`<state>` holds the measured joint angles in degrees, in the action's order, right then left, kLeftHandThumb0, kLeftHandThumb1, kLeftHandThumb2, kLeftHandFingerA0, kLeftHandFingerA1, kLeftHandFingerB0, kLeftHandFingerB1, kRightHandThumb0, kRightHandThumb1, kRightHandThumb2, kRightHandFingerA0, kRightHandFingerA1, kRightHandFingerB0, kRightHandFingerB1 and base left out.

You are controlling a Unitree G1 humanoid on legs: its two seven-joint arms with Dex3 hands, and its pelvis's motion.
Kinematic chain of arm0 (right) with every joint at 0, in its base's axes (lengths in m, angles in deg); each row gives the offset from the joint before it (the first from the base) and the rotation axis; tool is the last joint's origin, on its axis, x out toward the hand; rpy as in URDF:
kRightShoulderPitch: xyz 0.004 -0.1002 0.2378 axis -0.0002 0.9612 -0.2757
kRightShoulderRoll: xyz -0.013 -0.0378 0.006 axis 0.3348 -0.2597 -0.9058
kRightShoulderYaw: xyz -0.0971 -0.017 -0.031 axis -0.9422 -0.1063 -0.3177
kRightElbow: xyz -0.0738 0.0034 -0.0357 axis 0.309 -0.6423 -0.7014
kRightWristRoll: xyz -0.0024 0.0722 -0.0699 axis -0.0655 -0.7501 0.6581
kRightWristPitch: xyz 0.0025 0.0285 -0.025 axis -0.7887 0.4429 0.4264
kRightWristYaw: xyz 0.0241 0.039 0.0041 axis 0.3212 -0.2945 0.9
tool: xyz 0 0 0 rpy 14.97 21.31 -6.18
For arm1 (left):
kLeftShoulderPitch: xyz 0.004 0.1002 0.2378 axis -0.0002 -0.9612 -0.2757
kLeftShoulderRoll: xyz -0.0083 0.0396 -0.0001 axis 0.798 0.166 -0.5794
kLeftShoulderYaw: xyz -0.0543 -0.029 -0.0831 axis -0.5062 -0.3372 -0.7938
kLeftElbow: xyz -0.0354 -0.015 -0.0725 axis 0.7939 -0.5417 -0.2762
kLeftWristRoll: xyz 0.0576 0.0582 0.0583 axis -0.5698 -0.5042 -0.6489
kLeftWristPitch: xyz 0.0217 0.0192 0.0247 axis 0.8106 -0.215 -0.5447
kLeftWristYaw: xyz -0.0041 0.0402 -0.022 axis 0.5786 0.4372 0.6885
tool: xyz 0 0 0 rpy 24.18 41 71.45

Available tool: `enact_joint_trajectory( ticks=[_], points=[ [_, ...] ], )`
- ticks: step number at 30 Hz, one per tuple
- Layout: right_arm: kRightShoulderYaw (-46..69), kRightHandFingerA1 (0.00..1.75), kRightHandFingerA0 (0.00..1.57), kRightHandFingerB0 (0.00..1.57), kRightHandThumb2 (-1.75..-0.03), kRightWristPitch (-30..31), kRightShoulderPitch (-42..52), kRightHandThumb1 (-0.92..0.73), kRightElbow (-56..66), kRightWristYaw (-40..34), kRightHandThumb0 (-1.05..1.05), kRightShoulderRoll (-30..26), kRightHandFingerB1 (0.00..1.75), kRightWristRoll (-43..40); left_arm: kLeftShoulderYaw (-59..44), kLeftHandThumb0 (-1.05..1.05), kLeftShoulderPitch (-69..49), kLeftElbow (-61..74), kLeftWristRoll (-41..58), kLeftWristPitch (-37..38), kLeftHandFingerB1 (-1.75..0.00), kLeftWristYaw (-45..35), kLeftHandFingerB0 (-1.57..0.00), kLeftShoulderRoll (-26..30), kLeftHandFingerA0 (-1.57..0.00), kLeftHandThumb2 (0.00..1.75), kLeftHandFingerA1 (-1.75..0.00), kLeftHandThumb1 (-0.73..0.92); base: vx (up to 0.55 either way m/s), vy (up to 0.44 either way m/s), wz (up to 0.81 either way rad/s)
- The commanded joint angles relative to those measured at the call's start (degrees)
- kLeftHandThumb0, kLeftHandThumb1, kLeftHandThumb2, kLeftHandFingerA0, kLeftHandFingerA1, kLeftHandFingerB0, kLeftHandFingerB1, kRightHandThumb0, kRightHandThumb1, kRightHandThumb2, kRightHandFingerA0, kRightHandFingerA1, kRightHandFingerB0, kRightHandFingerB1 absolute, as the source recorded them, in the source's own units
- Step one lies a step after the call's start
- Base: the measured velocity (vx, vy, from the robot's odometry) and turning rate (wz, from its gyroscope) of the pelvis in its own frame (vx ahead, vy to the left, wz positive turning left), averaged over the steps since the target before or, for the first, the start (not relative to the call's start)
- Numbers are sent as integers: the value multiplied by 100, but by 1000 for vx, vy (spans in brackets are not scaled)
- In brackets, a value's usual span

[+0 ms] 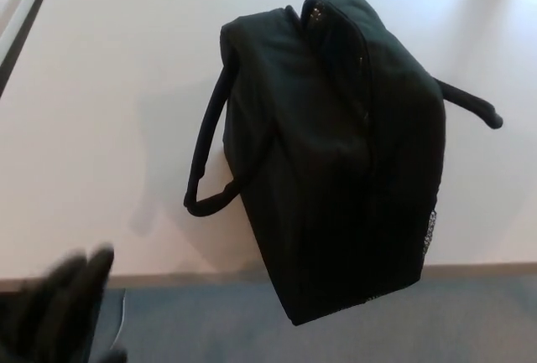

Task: A lunch bag is kept on the middle of the desk and the robot uses both its hands to grab the opening of the bag from the left and right and moves its hands away from each other to spread the bag open

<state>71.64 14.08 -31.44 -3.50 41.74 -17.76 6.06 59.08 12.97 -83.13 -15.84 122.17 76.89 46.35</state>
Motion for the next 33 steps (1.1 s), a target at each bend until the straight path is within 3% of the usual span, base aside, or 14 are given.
enact_joint_trajectory(
  ticks=[1, 6, 7, 15, 16, 18, 21, 22, 33],
  points=[
    [-456, 20, 0, 2, -97, -752, 665, -63, -121, -824, -68, 749, 22, 140, 204, -15, -2359, 730, 2364, 490, -20, -1629, -7, 574, -32, 63, -41, 69, 0, 0, 0],
    [-713, 30, 1, 1, -98, -481, 306, -61, -291, -662, -59, 820, 29, 306, 129, -27, -2299, 262, 2414, 534, -21, -1904, -9, 429, -31, 65, -42, 74, 0, 0, 0],
    [-733, 23, 0, 4, -96, -490, 275, -60, -331, -661, -67, 810, 24, 312, 129, -28, -2304, 301, 2455, 478, -21, -1987, -9, 406, -30, 65, -41, 74, 0, 0, 0],
    [-812, 31, 3, 4, -96, -611, 318, -64, -645, -194, -64, 816, 29, -334, 271, -34, -1985, 23, 2684, 447, -20, -2620, -9, 221, -28, 66, -40, 75, 0, 0, 0],
    [-814, 28, 8, 10, -64, -608, 325, -83, -650, -179, -59, 819, 26, -349, 265, -34, -1969, 24, 2722, 413, -20, -2694, -8, 210, -26, 66, -40, 75, 0, 0, 0],
    [-792, 29, 9, 11, -64, -600, 342, -83, -652, -186, -58, 780, 26, -333, 268, -34, -1892, -12, 2795, 362, -26, -2863, -4, 176, -25, 62, -38, 77, 0, 0, 0],
    [-835, 28, 4, 7, -65, -421, 387, -88, -582, 195, -63, 709, 25, -513, 195, -32, -1791, -113, 2542, 270, -7, -3023, 0, 292, -12, 67, -37, 68, 0, 0, 0],
    [-878, 21, 4, 8, -70, -400, 397, -91, -575, 421, -63, 668, 21, -683, 171, -35, -1756, -138, 2421, 220, -9, -3070, 0, 336, -9, 81, -42, 62, 0, 0, 0],
    [-1032, 25, 1, 6, -84, -482, 318, -92, -626, 1027, -68, 588, 23, -1218, -161, -37, -1788, -341, 2668, 698, -8, -3447, 0, 176, -9, 79, -42, 59, 0, 0, 0]
  ],
)
